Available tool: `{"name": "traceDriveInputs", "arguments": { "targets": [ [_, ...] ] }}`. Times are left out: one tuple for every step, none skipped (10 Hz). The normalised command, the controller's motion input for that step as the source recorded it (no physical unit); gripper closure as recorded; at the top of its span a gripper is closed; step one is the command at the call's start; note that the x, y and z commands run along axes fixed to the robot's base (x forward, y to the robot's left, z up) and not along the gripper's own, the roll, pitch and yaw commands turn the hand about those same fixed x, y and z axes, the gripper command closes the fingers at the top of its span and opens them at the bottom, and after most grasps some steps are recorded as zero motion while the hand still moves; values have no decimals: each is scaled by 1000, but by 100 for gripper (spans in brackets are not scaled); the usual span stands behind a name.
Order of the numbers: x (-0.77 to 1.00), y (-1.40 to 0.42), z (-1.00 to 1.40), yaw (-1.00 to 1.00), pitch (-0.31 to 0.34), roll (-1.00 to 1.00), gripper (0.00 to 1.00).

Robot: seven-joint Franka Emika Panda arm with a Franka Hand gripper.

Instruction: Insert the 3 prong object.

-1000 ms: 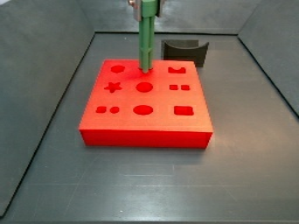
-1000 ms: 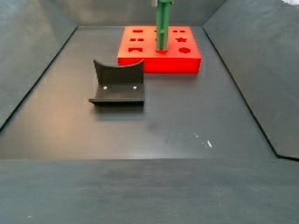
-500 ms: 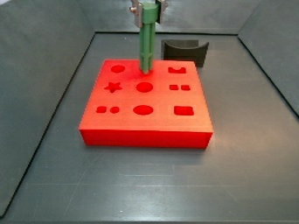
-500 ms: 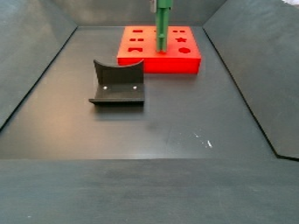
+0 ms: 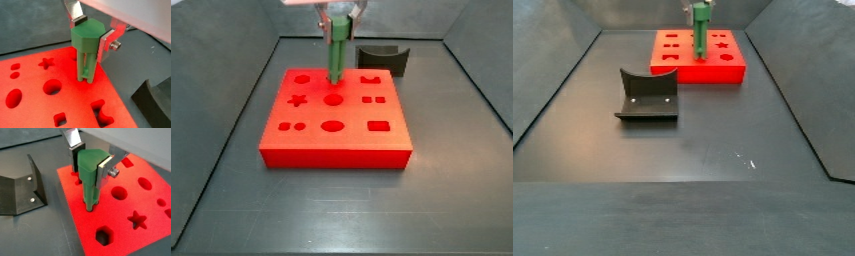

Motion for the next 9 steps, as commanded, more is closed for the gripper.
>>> {"name": "traceDriveInputs", "arguments": {
  "targets": [
    [77, 0, -306, -123, 91, 87, 100],
    [83, 0, -294, -109, 84, 77, 100],
    [126, 0, -289, -89, 87, 69, 100],
    [137, 0, -271, -77, 87, 66, 100],
    [120, 0, -263, -80, 84, 63, 100],
    [100, 0, -249, -71, 93, 109, 100],
    [20, -9, -203, -26, 83, 159, 100],
    [17, 0, 6, 0, 0, 0, 100],
    [0, 0, 0, 0, 0, 0, 100]
  ]
}}
